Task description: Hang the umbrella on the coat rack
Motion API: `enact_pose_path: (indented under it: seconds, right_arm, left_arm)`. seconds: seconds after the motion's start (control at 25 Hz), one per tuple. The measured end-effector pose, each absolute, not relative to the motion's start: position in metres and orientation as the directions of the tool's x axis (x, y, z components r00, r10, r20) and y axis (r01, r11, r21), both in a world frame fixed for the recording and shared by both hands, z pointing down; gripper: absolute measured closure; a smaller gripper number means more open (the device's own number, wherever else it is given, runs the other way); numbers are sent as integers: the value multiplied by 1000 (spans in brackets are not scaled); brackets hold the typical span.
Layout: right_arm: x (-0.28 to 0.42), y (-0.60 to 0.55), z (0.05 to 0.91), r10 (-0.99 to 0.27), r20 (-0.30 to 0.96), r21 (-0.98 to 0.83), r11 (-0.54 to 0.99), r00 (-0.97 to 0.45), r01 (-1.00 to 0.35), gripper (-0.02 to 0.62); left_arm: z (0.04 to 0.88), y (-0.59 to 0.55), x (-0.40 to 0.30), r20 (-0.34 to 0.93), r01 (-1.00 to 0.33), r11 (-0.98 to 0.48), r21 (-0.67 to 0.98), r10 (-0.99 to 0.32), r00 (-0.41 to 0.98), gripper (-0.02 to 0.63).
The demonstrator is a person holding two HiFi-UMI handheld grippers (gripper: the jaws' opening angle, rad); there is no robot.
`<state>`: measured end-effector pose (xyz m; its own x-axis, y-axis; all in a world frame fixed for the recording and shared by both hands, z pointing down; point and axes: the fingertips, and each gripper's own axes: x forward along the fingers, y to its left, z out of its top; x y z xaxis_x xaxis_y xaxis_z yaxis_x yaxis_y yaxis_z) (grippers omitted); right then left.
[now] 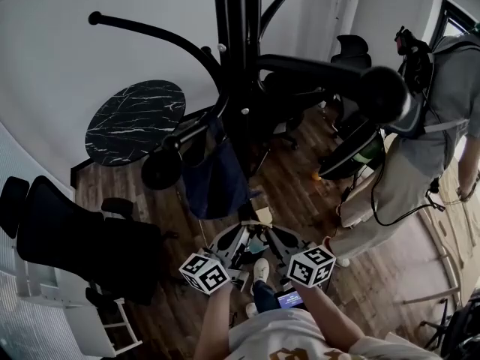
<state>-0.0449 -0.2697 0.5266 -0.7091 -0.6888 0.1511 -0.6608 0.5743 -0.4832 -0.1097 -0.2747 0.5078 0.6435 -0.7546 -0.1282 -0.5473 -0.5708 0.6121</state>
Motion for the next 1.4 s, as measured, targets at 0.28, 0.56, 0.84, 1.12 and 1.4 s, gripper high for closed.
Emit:
enact_pose_path:
  seconds: [0.28, 0.56, 0.84, 1.12, 1.4]
  right_arm:
    - [-47, -272, 537, -687, 176, -490, 560, -705, -668, 584]
    - [-46, -272, 544, -687, 194, -486, 553, -700, -677, 584]
    - [-48, -277, 549, -683, 206, -475, 556, -700, -682, 584]
    - [-49, -286, 555, -686, 220, -465, 551, -694, -692, 584]
    - [-49, -294, 562, -686, 245, -463, 538, -685, -704, 583]
  left_arm:
    - [520, -281, -110, -101, -551, -554, 624, -757, 646, 586]
    - [525, -281, -106, -81, -552, -546, 630, -753, 653, 586]
    - [530, -284, -105, -69, -553, -546, 630, -748, 660, 586]
    - [534, -293, -104, -53, -553, -546, 629, -740, 670, 586]
    - [540, -302, -102, -36, -553, -542, 632, -734, 678, 586]
